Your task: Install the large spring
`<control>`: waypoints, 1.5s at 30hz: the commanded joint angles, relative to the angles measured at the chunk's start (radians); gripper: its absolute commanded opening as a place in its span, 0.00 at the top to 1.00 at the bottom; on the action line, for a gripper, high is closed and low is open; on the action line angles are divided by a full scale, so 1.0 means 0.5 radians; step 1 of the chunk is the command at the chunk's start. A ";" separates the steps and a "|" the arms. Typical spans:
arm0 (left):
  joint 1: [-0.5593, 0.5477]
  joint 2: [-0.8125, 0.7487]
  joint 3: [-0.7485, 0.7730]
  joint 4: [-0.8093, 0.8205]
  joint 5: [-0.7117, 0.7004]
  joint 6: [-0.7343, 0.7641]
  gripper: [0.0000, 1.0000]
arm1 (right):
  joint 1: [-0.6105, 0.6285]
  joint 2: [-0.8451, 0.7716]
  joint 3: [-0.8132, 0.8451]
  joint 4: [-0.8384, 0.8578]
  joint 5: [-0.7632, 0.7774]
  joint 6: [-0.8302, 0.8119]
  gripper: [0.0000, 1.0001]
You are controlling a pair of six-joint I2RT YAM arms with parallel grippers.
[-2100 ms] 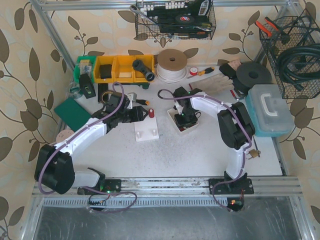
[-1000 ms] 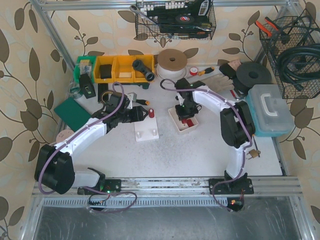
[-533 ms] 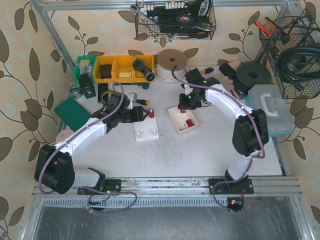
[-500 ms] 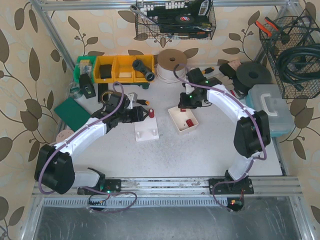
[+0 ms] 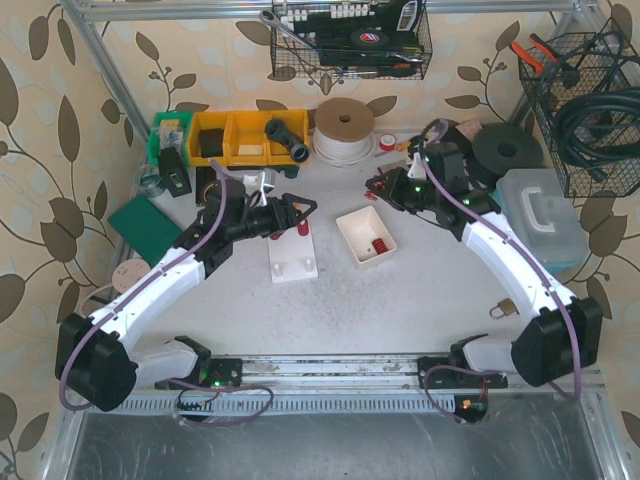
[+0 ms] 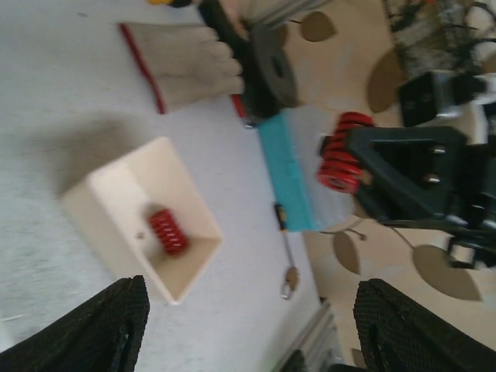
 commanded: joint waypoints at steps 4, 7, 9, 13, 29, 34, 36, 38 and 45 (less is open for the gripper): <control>-0.243 -0.060 0.003 0.572 0.036 -0.419 0.27 | -0.001 -0.359 -0.412 0.641 0.015 0.753 1.00; -0.353 -0.029 0.002 0.675 -0.038 -0.475 0.29 | 0.001 -0.506 -0.526 0.698 0.114 0.897 1.00; -0.411 0.001 0.012 0.711 -0.083 -0.494 0.30 | 0.001 -0.593 -0.599 0.707 0.174 0.987 1.00; -0.498 0.066 0.082 0.749 -0.142 -0.481 0.29 | 0.007 -0.708 -0.751 0.859 0.252 1.203 1.00; -0.621 0.383 0.364 0.627 -0.147 -0.236 0.31 | 0.079 -0.821 -1.016 1.259 0.369 1.620 1.00; -0.682 0.442 0.460 0.505 -0.208 -0.109 0.31 | 0.087 -0.852 -1.122 1.351 0.388 1.833 1.00; -0.708 0.452 0.489 0.461 -0.250 -0.060 0.30 | 0.093 -0.882 -1.143 1.342 0.411 1.874 1.00; -0.725 0.469 0.511 0.434 -0.278 -0.024 0.30 | 0.098 -0.910 -1.154 1.335 0.430 1.911 1.00; -0.788 0.599 0.673 0.201 -0.364 0.112 0.31 | 0.104 -0.955 -1.171 1.396 0.429 1.995 1.00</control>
